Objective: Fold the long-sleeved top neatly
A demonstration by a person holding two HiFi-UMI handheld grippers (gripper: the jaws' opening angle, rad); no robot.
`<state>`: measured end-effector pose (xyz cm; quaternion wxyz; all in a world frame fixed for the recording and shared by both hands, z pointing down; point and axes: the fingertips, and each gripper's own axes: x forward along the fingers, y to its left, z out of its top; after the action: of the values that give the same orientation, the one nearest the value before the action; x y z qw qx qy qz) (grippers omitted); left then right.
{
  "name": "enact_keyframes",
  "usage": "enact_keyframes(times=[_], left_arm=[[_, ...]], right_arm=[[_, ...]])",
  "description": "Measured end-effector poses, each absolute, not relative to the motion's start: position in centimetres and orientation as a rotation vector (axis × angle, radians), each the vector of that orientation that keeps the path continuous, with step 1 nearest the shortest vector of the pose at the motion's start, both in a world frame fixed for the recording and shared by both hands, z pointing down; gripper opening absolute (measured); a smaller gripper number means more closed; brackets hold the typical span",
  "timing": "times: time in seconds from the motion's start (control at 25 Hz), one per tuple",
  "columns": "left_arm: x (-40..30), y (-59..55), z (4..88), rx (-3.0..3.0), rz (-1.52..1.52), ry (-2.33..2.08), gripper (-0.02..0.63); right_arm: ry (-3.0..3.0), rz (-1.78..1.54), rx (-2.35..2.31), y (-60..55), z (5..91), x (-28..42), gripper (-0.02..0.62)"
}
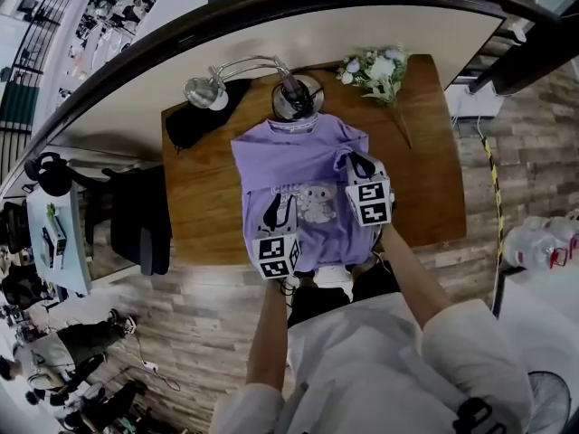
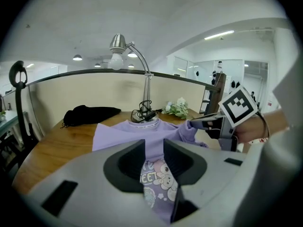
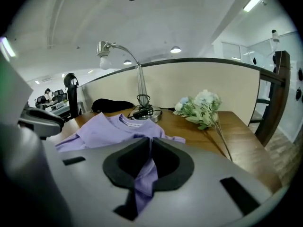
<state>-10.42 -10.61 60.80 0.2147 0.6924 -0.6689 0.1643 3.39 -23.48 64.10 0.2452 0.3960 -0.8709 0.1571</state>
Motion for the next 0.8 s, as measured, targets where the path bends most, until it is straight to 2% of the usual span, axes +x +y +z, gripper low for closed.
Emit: enact_keyframes(times=[0.36, 0.8], left_arm=[[-13.5, -8.2, 61.2, 1.942, 0.477, -1.828, 0.13], [-17.5, 2.6, 63.4, 1.997, 0.497, -1.701, 0.13]], right_arm=[[-2.221, 0.511, 1.263, -22.6, 65.3, 12.0, 0.066], [-2.265, 0.669, 1.208, -6.2, 65.7, 13.7, 0.072]])
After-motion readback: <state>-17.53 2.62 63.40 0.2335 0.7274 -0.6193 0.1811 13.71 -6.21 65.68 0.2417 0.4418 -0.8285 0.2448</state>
